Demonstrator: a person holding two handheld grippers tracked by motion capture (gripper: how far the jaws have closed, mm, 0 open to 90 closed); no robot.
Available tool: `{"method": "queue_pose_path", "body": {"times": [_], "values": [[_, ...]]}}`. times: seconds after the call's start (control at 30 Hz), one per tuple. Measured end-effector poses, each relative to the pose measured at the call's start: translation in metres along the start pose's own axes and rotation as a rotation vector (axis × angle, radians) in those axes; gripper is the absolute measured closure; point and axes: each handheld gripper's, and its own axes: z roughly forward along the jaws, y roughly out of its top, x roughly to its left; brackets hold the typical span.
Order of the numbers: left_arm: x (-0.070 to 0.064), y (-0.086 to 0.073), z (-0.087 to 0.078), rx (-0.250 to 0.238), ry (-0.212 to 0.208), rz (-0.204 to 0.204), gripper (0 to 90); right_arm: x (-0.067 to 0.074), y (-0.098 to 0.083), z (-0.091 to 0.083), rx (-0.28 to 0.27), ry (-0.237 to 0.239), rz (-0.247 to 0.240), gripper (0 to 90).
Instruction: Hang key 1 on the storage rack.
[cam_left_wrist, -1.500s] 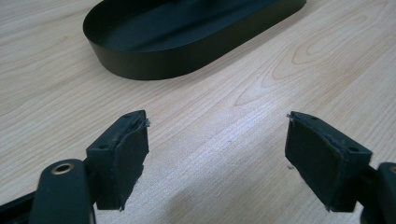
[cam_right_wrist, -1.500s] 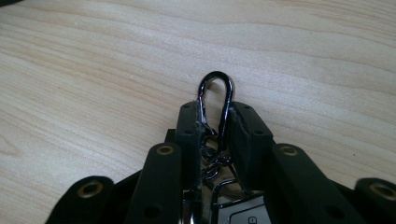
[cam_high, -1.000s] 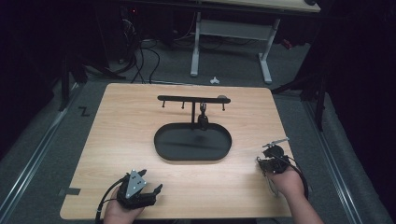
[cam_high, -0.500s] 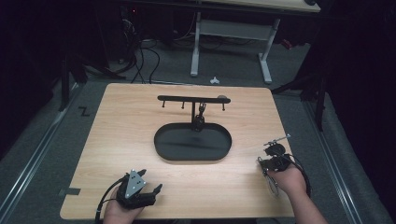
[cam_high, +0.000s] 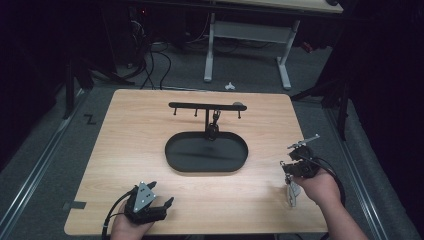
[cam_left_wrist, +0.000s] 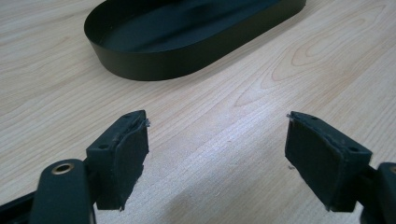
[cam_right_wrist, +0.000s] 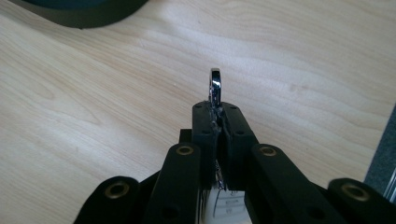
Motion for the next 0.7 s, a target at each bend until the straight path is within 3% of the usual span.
{"method": "queue_pose_path", "body": {"times": [0.3, 0.7], "values": [[0.000, 0.000, -0.001, 0.000, -0.001, -0.001, 22.1, 0.007, 0.015, -0.023, -0.042, 0.009, -0.022, 86.3], [0.001, 0.000, -0.001, -0.004, 0.000, -0.001, 22.1, 0.019, 0.032, -0.034, -0.050, 0.006, -0.067, 86.2]]}}
